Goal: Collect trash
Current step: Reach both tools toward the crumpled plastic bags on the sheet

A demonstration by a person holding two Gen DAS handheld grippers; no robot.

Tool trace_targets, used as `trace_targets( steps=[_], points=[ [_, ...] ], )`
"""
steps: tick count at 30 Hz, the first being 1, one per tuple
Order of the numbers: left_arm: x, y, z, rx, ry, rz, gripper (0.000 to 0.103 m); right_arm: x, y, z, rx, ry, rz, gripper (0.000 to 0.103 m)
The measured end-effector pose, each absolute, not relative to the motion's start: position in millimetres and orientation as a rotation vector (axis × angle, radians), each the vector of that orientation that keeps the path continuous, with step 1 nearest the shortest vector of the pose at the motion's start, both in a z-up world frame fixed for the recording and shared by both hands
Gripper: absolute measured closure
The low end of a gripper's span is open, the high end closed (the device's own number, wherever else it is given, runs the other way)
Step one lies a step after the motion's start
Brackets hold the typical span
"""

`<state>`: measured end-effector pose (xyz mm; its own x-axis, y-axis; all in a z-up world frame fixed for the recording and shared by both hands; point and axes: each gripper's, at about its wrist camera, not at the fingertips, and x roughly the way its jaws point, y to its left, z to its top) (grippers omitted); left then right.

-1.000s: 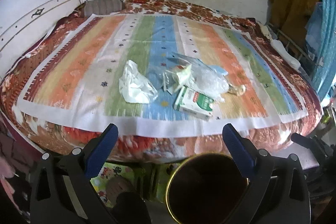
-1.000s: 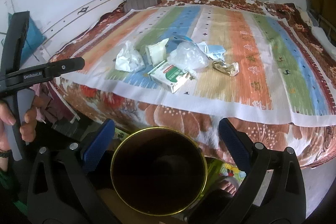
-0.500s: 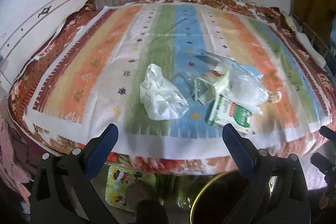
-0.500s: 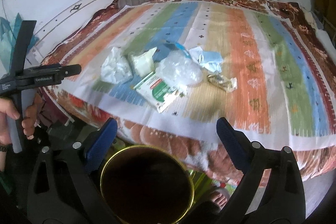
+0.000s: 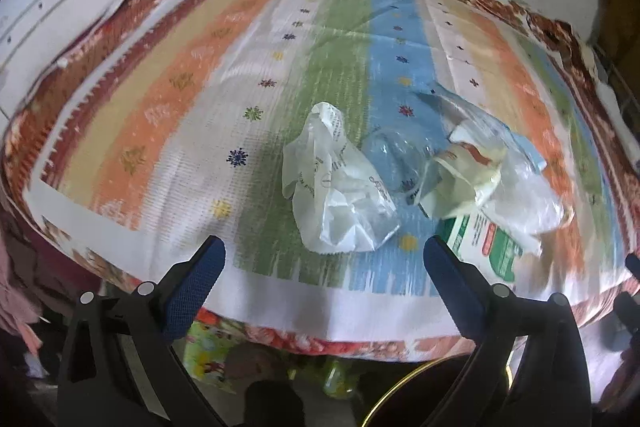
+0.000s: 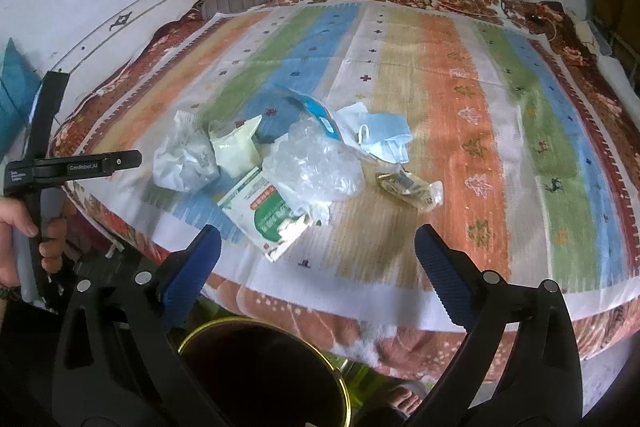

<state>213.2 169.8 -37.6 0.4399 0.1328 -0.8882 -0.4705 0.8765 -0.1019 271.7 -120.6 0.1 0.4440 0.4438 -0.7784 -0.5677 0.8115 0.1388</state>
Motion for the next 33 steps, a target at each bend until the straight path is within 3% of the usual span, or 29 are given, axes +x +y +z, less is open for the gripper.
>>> trace_targets(
  steps=[12,20,24,30,33],
  points=[
    [239.4,193.6,-56.9,-0.432,1.071,0.392,0.007,314.4,-104.6,-13.6,-0.104,0.964,0.64,0.009],
    [253.2,197.9,-70.1,-0.45,1.094,0.401,0.018,337.1,-90.3,-30.8,-0.111,1.01,0.64,0.014],
    [260.0,203.0,-71.8,-0.47,1.083,0.394,0.02,344.8,-75.9,-38.2,-0.142,1.017,0.65,0.019],
    [271.7,204.4,-82.3,-0.479,1.117,0.397,0.039,355.8,-50.0,-56.2,-0.233,1.037,0.627,0.029],
    [275.2,203.9,-85.9,-0.466,1.126,0.403,0.046,361.2,-42.5,-59.0,-0.245,1.049,0.638,0.045]
  ],
)
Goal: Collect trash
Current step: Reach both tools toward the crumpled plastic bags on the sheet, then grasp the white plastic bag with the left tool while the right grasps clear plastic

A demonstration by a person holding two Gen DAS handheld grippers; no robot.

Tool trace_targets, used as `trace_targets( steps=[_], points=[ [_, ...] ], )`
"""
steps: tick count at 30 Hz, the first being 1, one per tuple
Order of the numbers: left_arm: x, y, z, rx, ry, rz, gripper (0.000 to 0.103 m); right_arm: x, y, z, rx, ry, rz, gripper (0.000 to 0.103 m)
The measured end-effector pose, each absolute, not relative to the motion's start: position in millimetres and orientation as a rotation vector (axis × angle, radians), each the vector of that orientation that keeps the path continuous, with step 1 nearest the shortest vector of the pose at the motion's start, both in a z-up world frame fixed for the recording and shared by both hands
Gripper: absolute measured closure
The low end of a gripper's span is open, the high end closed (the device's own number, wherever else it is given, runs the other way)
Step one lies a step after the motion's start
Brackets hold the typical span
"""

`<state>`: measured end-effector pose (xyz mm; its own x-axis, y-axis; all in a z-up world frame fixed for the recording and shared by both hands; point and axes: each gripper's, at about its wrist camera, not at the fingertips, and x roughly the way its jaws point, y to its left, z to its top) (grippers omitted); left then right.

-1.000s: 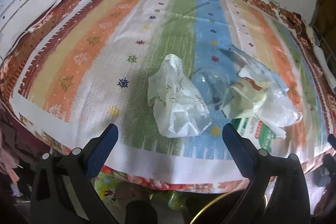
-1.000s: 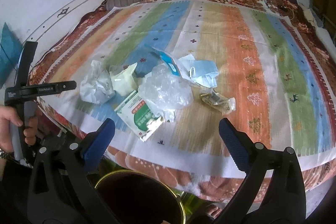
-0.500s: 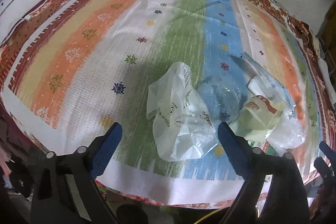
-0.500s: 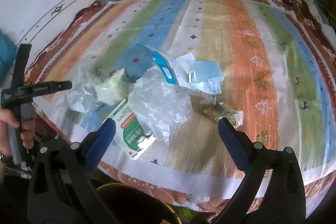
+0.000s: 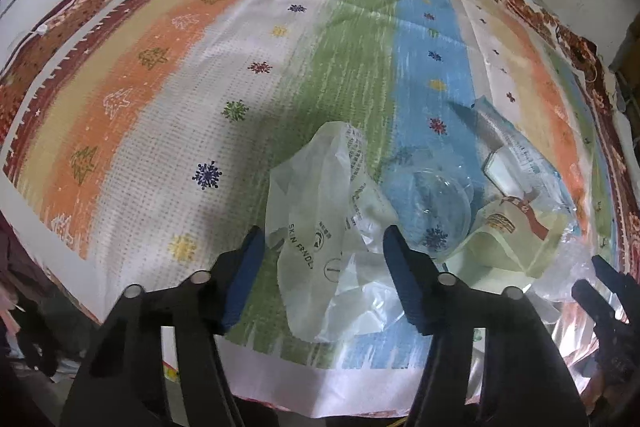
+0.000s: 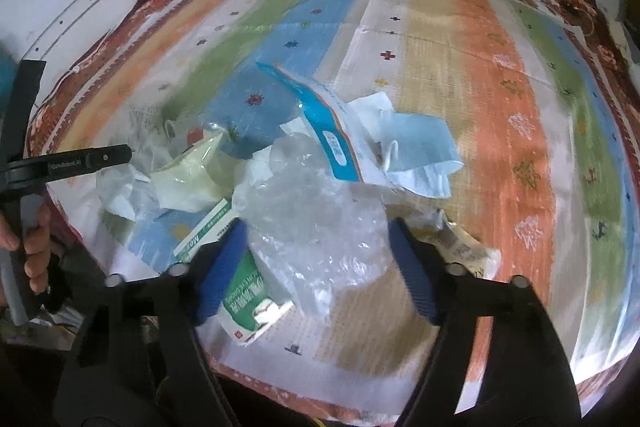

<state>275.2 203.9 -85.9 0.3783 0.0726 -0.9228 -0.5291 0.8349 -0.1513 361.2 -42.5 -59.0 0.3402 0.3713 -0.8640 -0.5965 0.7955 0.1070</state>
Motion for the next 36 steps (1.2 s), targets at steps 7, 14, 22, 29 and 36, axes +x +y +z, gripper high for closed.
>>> trace_targets(
  steps=[7,14,22,29,36],
  points=[
    [276.1,208.1,-86.3,-0.466,1.149,0.406,0.098,361.5,-37.9,-67.4,-0.263,1.07,0.67,0.089],
    [271.2,208.4,-53.4,-0.433,1.081,0.424,0.1,363.1,-57.8,-51.2,-0.146,1.071,0.699,0.095],
    [261.0,197.3,-28.9,-0.457,1.025,0.375,0.1,348.7,-71.4,-28.7,-0.115,1.043,0.711,0.096],
    [247.0,185.6,-8.8,-0.45,0.975,0.346,0.1,332.6,-85.9,-8.7,-0.077,1.017,0.708,0.096],
    [235.4,167.3,0.9,-0.466,0.954,0.303,0.1,313.4,-99.9,5.6,-0.06,0.996,0.711,0.096]
  ],
)
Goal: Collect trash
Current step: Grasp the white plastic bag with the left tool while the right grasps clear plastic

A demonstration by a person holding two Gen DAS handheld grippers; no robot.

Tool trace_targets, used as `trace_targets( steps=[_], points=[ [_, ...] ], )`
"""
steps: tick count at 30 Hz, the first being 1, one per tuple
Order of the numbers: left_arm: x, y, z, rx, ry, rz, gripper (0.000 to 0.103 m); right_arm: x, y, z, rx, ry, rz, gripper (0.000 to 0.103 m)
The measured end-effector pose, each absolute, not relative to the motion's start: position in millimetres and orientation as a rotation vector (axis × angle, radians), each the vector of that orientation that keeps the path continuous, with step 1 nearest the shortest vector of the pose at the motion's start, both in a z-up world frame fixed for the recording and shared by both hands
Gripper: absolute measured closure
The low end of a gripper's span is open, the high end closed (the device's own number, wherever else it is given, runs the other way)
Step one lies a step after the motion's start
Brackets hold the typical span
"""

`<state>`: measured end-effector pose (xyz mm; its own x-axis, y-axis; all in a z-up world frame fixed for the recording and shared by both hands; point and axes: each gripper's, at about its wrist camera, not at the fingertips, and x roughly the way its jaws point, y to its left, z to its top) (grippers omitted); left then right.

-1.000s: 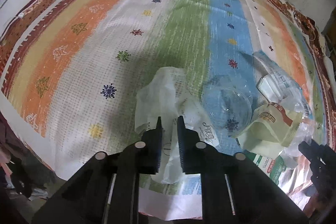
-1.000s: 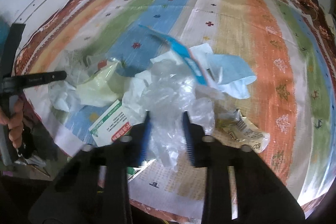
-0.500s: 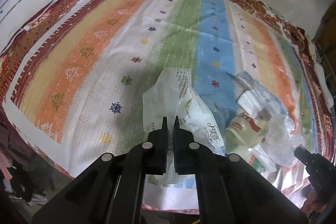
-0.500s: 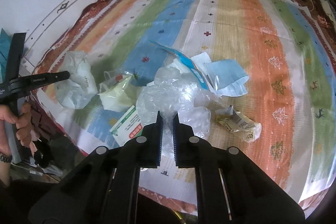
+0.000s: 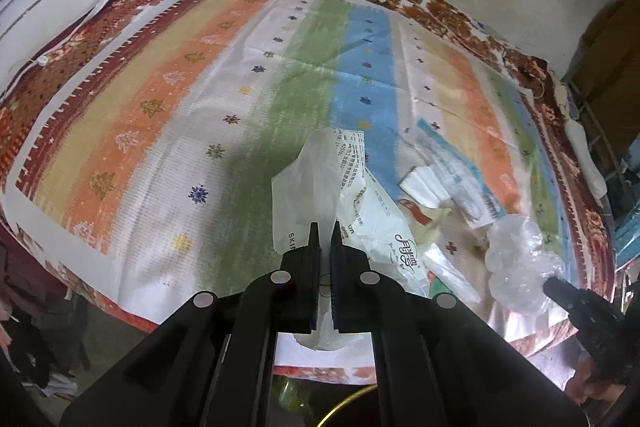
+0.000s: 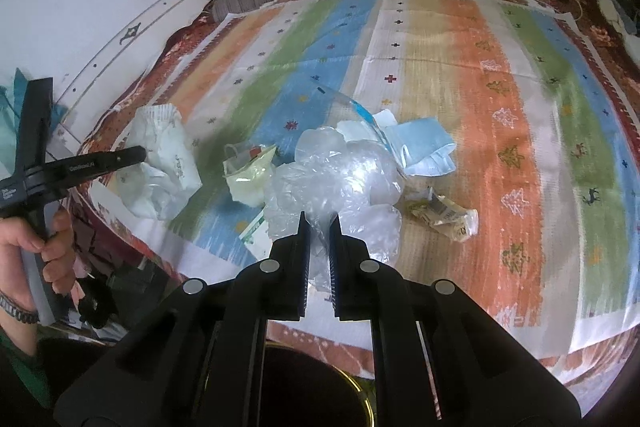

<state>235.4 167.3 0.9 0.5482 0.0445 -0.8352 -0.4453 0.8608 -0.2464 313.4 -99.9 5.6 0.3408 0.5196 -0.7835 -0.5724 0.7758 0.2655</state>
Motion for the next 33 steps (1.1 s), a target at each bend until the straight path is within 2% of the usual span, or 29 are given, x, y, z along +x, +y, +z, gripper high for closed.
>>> trace_targets(
  steps=[16,24,33],
  points=[
    [214.6,136.2,17.1,-0.456,0.919,0.212,0.1,278.5,-120.7,24.6,-0.028,0.933,0.703,0.096],
    [192.8,108.9,28.7,-0.448,0.886,0.136,0.1,243.2,-139.3,48.8,-0.021,0.833,0.706,0.096],
    [159.0,76.7,34.7,-0.453,0.846,0.038,0.1,204.1,-158.3,46.2,-0.021,0.812,0.701,0.096]
  ],
)
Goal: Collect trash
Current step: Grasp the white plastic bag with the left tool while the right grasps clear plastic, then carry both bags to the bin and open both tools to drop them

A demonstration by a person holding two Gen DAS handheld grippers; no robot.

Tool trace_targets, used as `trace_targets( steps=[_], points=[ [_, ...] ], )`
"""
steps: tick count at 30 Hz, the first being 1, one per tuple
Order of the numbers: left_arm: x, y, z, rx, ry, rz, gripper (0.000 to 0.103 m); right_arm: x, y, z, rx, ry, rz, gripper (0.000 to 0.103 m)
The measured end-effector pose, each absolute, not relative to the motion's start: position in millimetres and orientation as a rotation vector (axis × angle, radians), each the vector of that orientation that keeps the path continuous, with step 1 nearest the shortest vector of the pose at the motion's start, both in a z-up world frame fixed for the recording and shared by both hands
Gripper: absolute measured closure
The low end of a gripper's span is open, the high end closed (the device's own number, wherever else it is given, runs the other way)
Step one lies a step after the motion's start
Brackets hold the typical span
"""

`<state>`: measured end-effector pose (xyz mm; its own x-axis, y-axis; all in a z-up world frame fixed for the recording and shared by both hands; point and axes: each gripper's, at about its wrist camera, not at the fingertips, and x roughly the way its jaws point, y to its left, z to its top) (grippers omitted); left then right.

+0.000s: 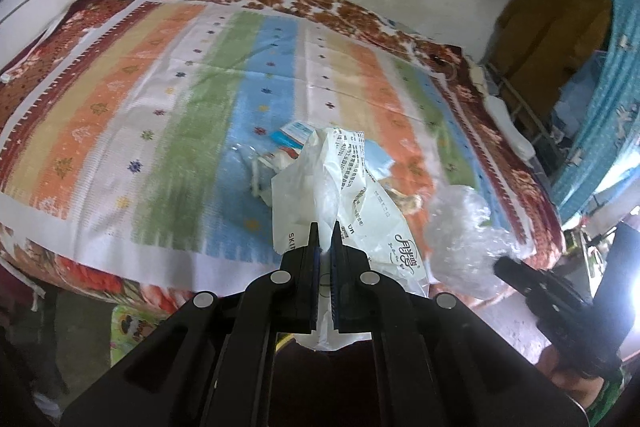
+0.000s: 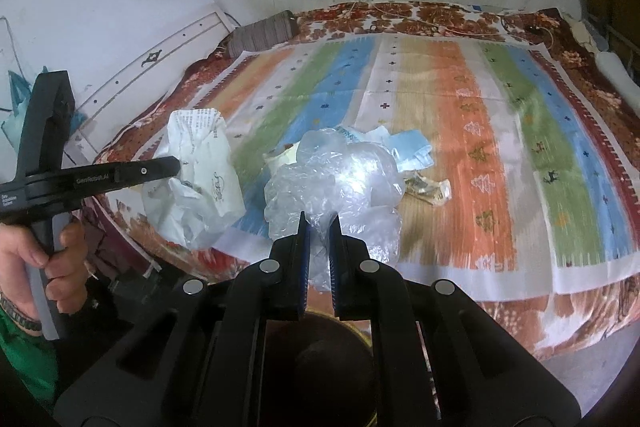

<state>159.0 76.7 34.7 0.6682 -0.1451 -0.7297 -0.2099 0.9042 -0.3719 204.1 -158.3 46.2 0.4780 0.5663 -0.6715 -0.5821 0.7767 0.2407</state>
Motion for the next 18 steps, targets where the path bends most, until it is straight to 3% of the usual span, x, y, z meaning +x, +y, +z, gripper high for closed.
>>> trace_targets(
  steps=[18],
  points=[
    [97.7,17.5,15.4,-0.288,0.881,0.034,0.099,141.3,-179.6,18.5,-0.077,0.836,0.694,0.096]
  ],
)
